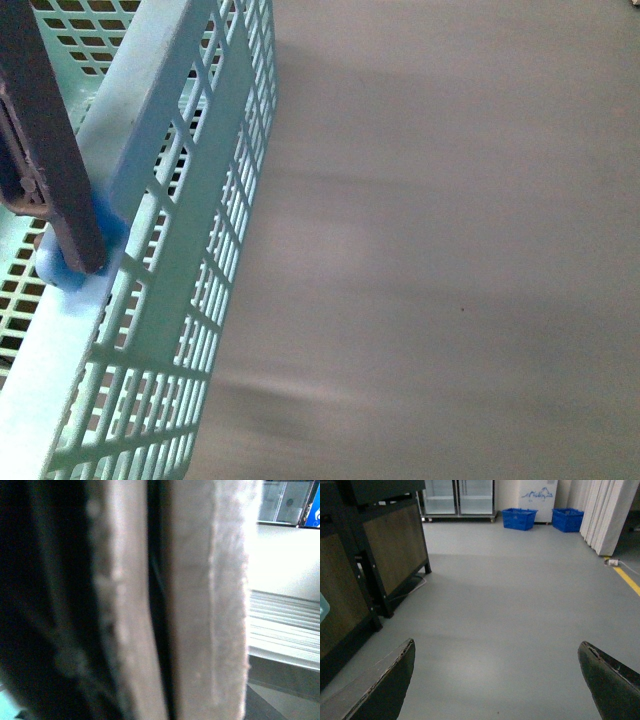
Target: Pick mango and avocado into basket
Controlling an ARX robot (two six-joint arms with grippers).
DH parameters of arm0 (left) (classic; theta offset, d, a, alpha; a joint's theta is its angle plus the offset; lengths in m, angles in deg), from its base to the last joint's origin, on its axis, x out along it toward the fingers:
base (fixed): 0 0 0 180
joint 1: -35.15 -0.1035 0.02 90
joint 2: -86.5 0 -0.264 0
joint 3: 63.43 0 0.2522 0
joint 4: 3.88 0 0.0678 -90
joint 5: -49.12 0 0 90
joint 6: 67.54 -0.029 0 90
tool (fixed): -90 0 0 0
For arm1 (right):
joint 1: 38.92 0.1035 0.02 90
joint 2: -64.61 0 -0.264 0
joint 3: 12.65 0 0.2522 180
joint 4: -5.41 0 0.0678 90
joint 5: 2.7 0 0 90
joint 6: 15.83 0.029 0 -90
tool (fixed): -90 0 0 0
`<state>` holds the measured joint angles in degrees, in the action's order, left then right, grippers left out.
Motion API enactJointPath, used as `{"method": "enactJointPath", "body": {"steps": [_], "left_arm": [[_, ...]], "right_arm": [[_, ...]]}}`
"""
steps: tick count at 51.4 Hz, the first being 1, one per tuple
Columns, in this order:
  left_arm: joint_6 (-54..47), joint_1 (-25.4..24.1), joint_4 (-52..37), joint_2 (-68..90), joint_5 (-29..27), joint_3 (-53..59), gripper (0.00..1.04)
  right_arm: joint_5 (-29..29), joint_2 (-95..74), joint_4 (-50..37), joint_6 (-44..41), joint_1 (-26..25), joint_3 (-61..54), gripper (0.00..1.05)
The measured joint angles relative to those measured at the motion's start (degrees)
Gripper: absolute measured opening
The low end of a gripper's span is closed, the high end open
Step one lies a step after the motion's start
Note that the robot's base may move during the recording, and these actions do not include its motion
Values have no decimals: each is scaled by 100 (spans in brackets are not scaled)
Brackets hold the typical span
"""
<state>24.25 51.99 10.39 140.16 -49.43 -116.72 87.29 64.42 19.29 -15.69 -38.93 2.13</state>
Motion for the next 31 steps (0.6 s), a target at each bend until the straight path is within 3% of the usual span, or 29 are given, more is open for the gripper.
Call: {"method": "enactJointPath", "body": {"steps": [31], "left_arm": [[0,0,0,0,0,-2,27]], "right_arm": [[2,0,0,-2,0,0,96]]}}
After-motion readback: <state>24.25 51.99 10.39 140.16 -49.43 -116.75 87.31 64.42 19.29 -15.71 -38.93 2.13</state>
